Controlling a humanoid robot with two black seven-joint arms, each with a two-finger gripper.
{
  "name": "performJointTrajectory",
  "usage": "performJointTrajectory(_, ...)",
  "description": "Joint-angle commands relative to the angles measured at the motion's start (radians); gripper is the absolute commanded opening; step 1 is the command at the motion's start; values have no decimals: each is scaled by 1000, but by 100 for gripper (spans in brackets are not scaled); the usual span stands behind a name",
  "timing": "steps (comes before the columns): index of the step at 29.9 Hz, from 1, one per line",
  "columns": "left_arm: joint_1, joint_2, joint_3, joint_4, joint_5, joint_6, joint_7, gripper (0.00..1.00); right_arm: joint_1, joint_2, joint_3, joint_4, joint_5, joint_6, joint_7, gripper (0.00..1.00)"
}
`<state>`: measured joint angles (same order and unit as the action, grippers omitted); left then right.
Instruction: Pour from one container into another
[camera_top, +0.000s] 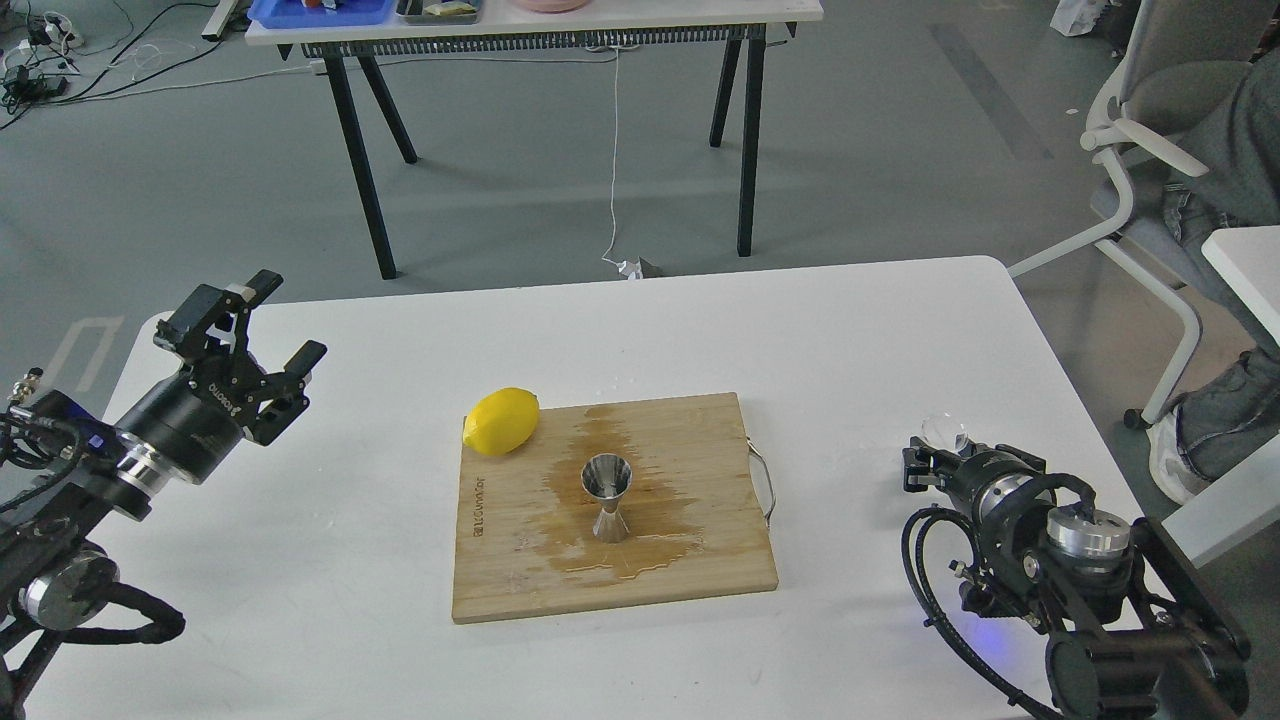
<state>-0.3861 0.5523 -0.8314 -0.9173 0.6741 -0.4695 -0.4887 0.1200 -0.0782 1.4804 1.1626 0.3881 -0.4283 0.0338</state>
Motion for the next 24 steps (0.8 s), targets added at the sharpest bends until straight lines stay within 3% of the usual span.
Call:
performJointTrajectory(1, 0, 0, 0, 0, 1, 0, 0, 99, -3, 0, -2, 2, 0, 0, 2, 45)
performJointTrajectory(9, 0, 1, 0, 0, 1, 0, 0, 99, -10, 0, -2, 2, -2, 0, 2, 58)
performJointTrajectory(24, 0, 0, 0, 0, 1, 0, 0, 99, -23, -3, -5, 25, -2, 0, 3, 96)
